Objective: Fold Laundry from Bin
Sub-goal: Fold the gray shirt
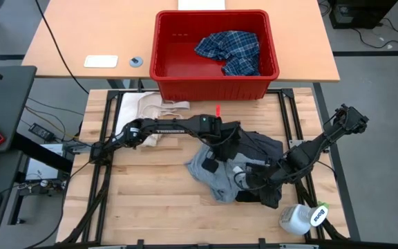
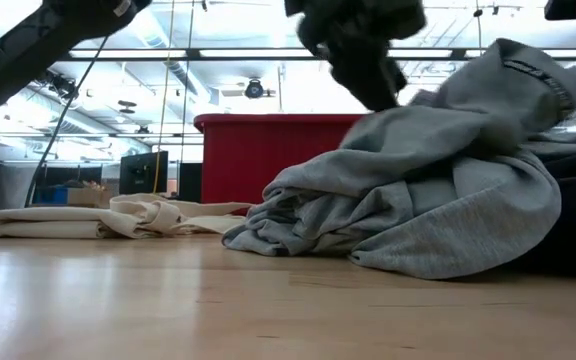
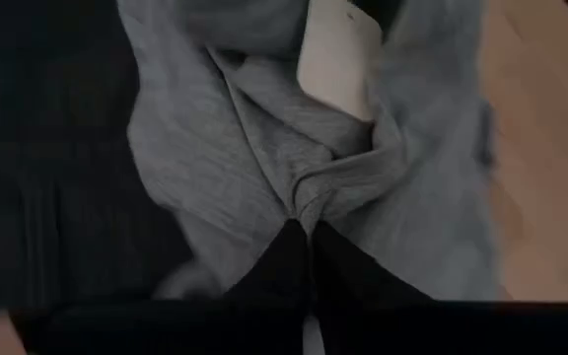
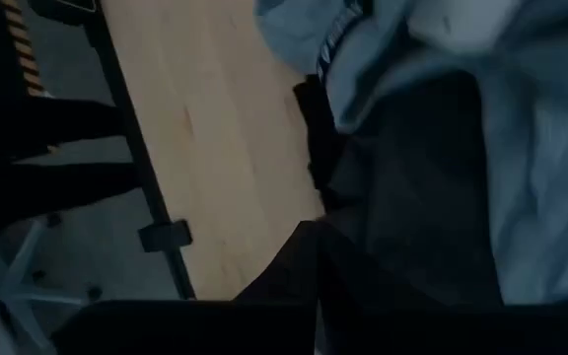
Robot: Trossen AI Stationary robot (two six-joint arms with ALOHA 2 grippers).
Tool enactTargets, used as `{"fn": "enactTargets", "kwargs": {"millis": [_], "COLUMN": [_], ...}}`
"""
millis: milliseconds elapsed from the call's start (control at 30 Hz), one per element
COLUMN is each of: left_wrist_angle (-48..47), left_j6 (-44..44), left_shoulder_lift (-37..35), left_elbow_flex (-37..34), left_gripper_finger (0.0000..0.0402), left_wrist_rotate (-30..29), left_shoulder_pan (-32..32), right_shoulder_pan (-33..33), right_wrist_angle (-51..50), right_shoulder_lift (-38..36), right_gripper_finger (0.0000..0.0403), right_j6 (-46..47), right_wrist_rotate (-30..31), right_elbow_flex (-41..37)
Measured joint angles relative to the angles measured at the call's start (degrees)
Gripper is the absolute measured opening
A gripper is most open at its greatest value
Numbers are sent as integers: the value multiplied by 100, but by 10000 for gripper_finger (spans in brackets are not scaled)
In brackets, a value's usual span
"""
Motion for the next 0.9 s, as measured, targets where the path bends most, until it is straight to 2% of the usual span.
{"fn": "enactTargets", "kwargs": {"millis": [100,233,333,467,567,733,900], "left_wrist_angle": [-651,-1448,-1465,-1193,-1219,-1150,-1394], "left_j6": [-233,-607,-805,-969,-778,-570,-408], "left_shoulder_lift": [-302,-539,-575,-439,-407,-422,-479], "left_elbow_flex": [-136,-119,-152,-153,-168,-161,-163], "left_gripper_finger": [16,15,16,28,57,138,215], "left_wrist_rotate": [6,308,415,330,58,-641,-779], "left_shoulder_pan": [52,78,40,-66,-162,-199,-151], "right_shoulder_pan": [0,0,-68,-308,-423,-454,-455], "right_wrist_angle": [-118,-155,-73,-28,29,198,207], "right_shoulder_lift": [-201,-454,-516,-436,-334,-235,-261], "right_gripper_finger": [16,27,40,65,82,91,90], "right_j6": [-4,-71,-474,-823,-864,-894,-892], "right_wrist_rotate": [257,1042,1570,1640,1604,1605,1623], "right_elbow_flex": [0,1,6,7,7,4,4]}}
